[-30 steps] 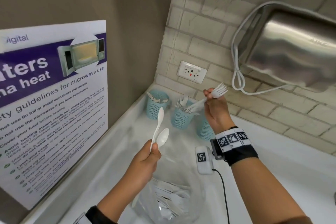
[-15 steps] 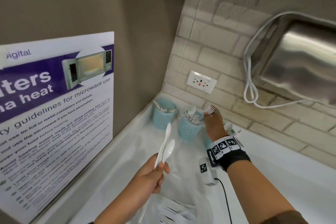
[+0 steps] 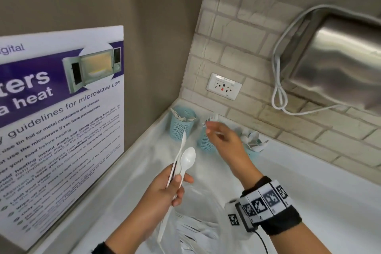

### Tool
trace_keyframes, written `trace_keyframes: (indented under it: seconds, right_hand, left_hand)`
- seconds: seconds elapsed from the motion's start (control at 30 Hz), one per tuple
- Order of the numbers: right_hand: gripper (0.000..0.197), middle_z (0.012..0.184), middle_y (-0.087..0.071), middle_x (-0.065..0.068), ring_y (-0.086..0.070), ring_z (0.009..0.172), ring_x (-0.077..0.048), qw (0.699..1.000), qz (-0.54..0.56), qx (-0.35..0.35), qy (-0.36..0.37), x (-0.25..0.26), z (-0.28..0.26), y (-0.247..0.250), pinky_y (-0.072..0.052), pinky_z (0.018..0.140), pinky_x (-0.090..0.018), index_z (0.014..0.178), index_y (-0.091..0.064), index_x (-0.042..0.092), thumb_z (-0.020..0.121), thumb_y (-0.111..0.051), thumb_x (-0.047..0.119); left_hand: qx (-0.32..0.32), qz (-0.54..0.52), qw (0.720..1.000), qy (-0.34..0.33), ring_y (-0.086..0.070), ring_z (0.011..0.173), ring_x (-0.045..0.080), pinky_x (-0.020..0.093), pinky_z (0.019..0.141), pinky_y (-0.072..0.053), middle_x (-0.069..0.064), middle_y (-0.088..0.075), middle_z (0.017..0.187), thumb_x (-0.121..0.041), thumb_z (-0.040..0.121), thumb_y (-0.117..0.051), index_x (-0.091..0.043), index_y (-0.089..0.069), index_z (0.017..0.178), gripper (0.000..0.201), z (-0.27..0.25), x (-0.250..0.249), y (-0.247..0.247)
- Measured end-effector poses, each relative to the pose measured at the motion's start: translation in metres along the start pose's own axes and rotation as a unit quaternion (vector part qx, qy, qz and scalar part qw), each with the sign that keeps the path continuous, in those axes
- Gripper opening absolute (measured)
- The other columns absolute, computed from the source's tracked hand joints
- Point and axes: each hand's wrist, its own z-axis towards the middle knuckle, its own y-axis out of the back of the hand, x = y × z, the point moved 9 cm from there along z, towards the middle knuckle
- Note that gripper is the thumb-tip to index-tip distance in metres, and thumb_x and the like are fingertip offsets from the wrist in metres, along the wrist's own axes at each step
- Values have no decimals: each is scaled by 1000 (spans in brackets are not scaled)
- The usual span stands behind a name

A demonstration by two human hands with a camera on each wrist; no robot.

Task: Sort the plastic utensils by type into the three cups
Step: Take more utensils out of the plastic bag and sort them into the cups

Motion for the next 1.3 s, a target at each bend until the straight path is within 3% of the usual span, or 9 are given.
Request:
trace_keyframes:
  seconds: [0.17, 0.4, 0.5, 0.6, 0.7, 0.87, 1.0, 1.1, 1.3]
  right_hand:
    - [18, 82, -65, 3, -59, 73, -7, 979, -30, 198, -47, 6, -51, -50, -47, 61, -20, 92, -66, 18, 87, -67, 35]
    - [11, 93, -75, -8, -50, 56, -9, 973, 134, 114, -147, -5, -61, -42, -42, 58, -21, 101, -49, 11, 91, -54, 9]
    - [8, 78, -67, -1, -46, 55, -8, 972, 160, 89, -147, -2, -61, -38, -43, 61, -21, 99, -54, 12, 96, -53, 19]
    - [26, 67, -47, 3, -39, 54, -7, 970, 176, 101, -133, 4, -63, -41, -40, 58, -20, 89, -54, 14, 93, -58, 39]
    - [15, 60, -41, 8, -37, 50, -4, 972, 156, 108, -142, 4, -65, -43, -35, 50, -18, 93, -57, 15, 91, -64, 28]
    - [3, 70, -59, -1, -38, 51, -7, 963, 192, 76, -172, -1, -60, -36, -36, 44, -16, 96, -54, 11, 96, -52, 12]
    - [4, 72, -70, -2, -38, 47, -6, 954, 256, -20, -155, -6, -46, -7, -35, 43, -15, 97, -52, 15, 98, -50, 11]
    - [10, 72, -66, -5, -46, 47, -6, 939, 289, -160, -100, -16, -30, 47, -39, 44, -15, 95, -49, 17, 98, -47, 8]
    - [19, 86, -65, 0, -60, 68, -11, 912, 193, -361, -27, -44, -20, 145, -50, 71, -25, 88, -46, 23, 96, -42, 6]
  left_hand:
    - [-2, 0, 1000, -13, -45, 55, 10, 21, 49, -37, -3, -71, 92, -22, 100, -41, -23, -58, 116, 23, -1, -2, -2]
    - [8, 27, 999, -33, -41, 47, 11, 20, 44, -33, 0, -70, 91, -31, 101, -35, -39, -56, 114, 27, -7, -7, -7]
    - [5, 66, 997, -48, -40, 47, 9, 18, 45, -33, 0, -69, 84, -29, 101, -35, -38, -51, 119, 26, -6, -7, -6]
    - [28, 133, 988, -77, -39, 50, 11, 18, 47, -35, -4, -64, 77, -27, 102, -34, -49, -45, 124, 33, -8, -6, -14]
    - [43, 165, 982, -74, -41, 52, 11, 20, 50, -38, -8, -60, 71, -27, 102, -34, -60, -38, 121, 39, -9, -1, -19]
    - [13, 161, 985, -68, -38, 51, 8, 19, 49, -34, -12, -56, 64, -23, 101, -38, -44, -53, 110, 27, -7, 0, -11]
    - [-22, 163, 985, -55, -35, 47, 5, 20, 50, -32, -11, -51, 58, -23, 100, -42, -30, -60, 96, 20, -6, 3, 1]
    - [-46, 144, 987, -55, -43, 48, -2, 16, 52, -33, -8, -52, 65, -28, 99, -42, -37, -59, 104, 20, -5, 1, 7]
    - [-50, 104, 992, -53, -40, 52, 3, 19, 53, -35, -3, -51, 75, -25, 100, -37, -31, -66, 99, 29, -4, 2, 9]
